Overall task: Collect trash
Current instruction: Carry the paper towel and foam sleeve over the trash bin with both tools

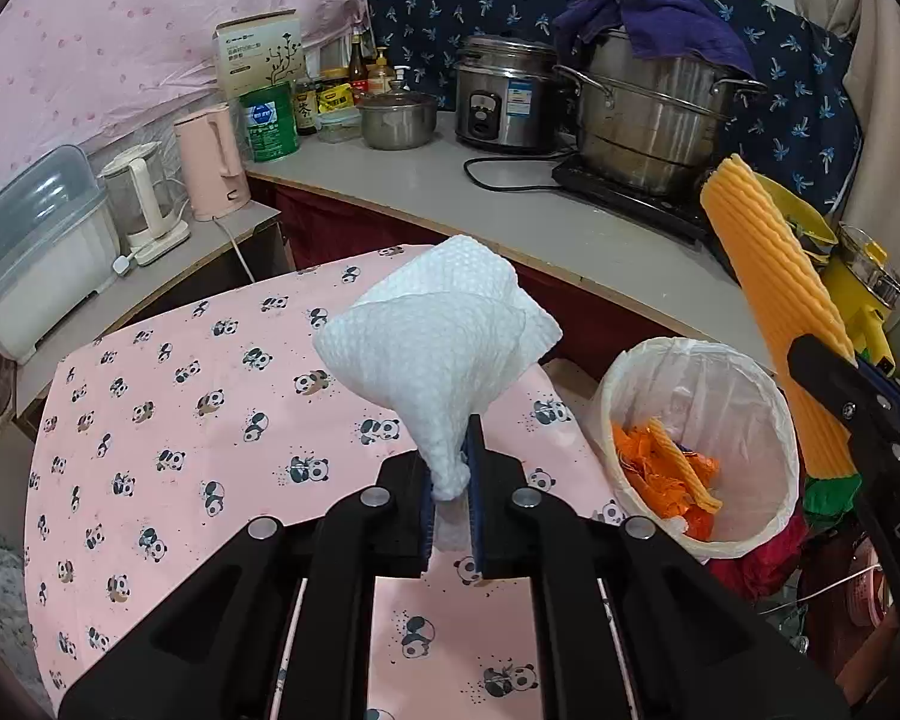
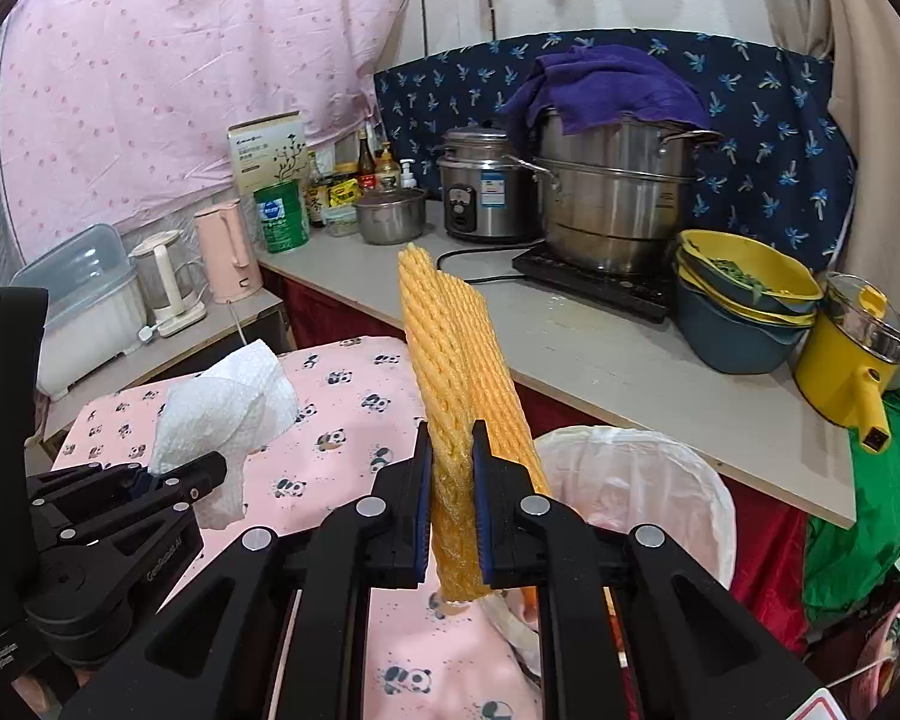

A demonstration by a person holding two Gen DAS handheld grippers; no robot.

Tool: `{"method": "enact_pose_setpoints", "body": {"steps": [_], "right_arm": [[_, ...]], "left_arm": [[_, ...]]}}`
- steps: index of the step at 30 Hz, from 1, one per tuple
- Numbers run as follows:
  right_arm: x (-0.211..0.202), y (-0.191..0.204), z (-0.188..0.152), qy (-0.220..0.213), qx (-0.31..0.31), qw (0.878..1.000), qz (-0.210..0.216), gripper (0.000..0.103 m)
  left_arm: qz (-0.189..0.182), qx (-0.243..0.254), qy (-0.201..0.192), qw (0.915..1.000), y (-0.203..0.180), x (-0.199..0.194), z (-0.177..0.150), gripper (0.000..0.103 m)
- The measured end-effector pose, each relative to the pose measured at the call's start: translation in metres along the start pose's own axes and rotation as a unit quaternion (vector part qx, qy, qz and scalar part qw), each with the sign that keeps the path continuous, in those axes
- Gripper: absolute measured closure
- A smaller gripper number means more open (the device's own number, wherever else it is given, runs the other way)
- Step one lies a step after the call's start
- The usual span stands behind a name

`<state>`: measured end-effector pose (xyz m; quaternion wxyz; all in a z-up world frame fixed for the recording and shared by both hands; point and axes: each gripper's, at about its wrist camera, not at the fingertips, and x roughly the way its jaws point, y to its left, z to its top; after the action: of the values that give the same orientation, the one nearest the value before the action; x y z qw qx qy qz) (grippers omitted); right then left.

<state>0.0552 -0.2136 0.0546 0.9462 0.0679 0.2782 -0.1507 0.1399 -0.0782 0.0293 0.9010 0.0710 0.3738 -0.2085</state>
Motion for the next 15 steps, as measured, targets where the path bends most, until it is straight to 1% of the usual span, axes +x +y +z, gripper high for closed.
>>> {"method": "enact_pose_setpoints", "body": {"steps": [8,15], "right_arm": [[-0.022,-0.034,-0.006,-0.010,0.020,1.000,-0.020,0.091],[-0.034,-0.061,-0.012,-0.013,0.037,0.998,-0.039,0.091]], "left_arm": [[-0.016,0.028,-0.007,0.9994,-0.039,-0.012,-0.002,0.095],[-0.030,0.052,-0.009,0.9981,-0.073,-0.017,-0.005,0.095]]}}
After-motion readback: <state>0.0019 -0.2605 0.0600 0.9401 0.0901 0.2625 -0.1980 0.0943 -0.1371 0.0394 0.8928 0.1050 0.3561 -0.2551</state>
